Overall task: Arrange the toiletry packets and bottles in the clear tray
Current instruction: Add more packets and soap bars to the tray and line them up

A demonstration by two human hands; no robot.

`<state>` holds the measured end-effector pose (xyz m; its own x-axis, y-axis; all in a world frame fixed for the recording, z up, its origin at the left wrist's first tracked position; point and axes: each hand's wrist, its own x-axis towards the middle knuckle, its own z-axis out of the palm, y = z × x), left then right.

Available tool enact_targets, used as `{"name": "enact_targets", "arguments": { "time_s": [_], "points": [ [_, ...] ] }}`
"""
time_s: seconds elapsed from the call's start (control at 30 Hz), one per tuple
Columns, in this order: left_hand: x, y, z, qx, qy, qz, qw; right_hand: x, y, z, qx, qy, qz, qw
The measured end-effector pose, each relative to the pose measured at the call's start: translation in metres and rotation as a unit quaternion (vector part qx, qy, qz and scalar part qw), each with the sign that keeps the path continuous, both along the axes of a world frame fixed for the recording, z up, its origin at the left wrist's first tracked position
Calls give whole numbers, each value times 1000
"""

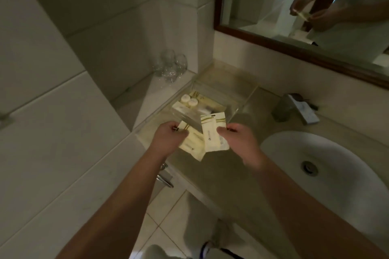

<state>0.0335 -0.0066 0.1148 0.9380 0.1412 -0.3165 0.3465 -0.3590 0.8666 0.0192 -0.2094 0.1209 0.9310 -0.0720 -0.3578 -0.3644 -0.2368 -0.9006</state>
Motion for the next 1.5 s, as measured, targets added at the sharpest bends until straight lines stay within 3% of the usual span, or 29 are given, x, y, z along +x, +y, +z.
{"name": "enact_targets", "arguments": {
  "time_s": [0.33, 0.67, 1.07, 1.4, 1.5],
  "points": [
    [91, 1, -2, 29, -4, -20, 999, 81, -18, -13, 30, 36, -57, 997],
    [199, 4, -24, 4, 33, -102, 994, 137, -11, -37, -33, 91, -125, 987],
    [262, 12, -51, -71, 114, -125, 983, 151, -6, -47, 46, -39, -148, 987],
    [265, 10, -46, -64, 106, -145, 982, 159, 0, -43, 64, -51, -149, 985],
    [262, 9, -41, -15, 57, -150, 987, 158, 0, -42, 93, -56, -164, 980]
  ]
}}
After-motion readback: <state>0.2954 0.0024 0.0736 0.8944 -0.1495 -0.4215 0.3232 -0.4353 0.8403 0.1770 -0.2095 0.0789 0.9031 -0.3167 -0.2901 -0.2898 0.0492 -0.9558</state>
